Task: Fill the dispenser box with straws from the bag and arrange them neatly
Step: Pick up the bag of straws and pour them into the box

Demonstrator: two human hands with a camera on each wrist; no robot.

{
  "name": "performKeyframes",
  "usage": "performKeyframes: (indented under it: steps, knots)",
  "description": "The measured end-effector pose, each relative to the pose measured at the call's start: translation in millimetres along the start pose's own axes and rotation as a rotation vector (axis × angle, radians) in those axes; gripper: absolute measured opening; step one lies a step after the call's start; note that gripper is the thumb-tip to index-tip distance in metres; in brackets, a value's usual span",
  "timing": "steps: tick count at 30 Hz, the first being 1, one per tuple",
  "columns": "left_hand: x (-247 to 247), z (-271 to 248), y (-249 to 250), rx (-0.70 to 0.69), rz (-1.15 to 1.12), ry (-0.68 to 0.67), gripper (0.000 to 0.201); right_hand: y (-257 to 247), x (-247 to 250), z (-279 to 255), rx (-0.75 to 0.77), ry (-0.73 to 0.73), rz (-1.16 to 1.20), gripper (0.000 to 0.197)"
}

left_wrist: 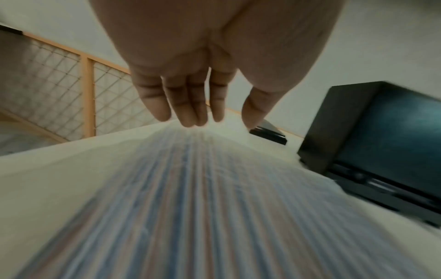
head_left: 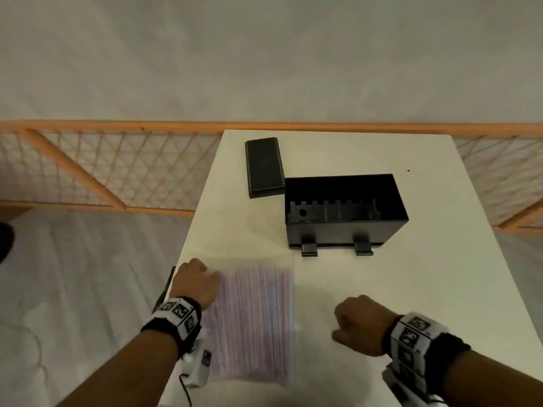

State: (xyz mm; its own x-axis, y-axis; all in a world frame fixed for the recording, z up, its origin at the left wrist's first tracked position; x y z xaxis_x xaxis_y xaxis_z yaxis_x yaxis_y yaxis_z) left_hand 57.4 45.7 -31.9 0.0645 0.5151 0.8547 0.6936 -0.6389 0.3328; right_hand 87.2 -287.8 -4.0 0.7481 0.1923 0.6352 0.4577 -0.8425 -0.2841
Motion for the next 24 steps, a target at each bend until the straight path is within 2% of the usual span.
performKeyframes:
  steps: [2,3,6,8,10,13,14,15,17,18,20,22,24]
  knots:
    - [1.2,26.7,-25.7,0.138,-0.090,0.049,0.061,-24.0,20.3,26.5,0.022,0.070,0.067,0.034]
    - [-0.2,39.0,-32.7,0.187,-0.150,0.046,0.068,-37.6,31.0,38.0,0.038,0.094,0.076,0.033]
    - [-7.3,66.6,-43.4,0.309,-0.333,0.010,0.067,-80.9,55.2,72.4,0.075,0.116,0.110,0.028]
    - [-11.5,81.0,-46.3,0.327,-0.358,-0.014,0.059,-104.3,66.2,97.3,0.090,0.165,0.129,0.020]
    - [-13.3,90.1,-44.4,0.320,-0.354,-0.056,0.047,-124.6,74.4,121.6,0.100,0.228,0.206,0.020]
    - [-7.9,89.0,-31.9,0.255,-0.393,-0.090,0.036,-148.6,80.5,157.9,0.076,0.265,0.282,0.058]
    - [-8.4,89.3,-27.0,0.201,-0.413,-0.109,0.036,-154.2,80.3,170.2,0.062,0.254,0.288,0.064]
    - [-8.4,89.4,-22.0,0.141,-0.445,-0.123,0.038,-160.5,80.5,182.1,0.054,0.230,0.290,0.064]
    - [-12.9,87.4,-17.3,0.043,-0.648,-0.128,0.044,-176.7,80.1,198.5,0.089,0.146,0.281,0.046]
    - [-13.4,84.1,-15.1,0.021,-0.776,-0.133,0.046,-186.5,80.2,203.2,0.134,0.107,0.251,0.035]
    - [-15.7,82.3,-13.7,0.004,-0.867,-0.142,0.047,-195.0,81.7,206.2,0.188,0.075,0.209,0.030]
    - [-11.0,87.7,-17.1,-0.002,-0.827,-0.089,0.048,-180.5,79.1,203.5,0.170,0.043,0.223,0.034]
    - [-3.7,97.2,-27.1,0.036,-0.632,-0.037,0.047,-149.3,69.7,202.0,0.102,0.014,0.235,0.035]
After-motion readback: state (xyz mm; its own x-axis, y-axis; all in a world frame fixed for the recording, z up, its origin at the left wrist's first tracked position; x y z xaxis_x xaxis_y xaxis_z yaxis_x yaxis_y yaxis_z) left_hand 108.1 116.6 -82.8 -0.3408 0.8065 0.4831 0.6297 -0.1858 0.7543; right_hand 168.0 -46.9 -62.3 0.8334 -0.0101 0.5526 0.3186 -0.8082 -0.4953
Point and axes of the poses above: each hand's wrist, its own z-axis towards the middle knuckle, its own x-axis out of the back of the hand, y = z × x, the point moved 8 cm from there along z, towards the middle knuckle
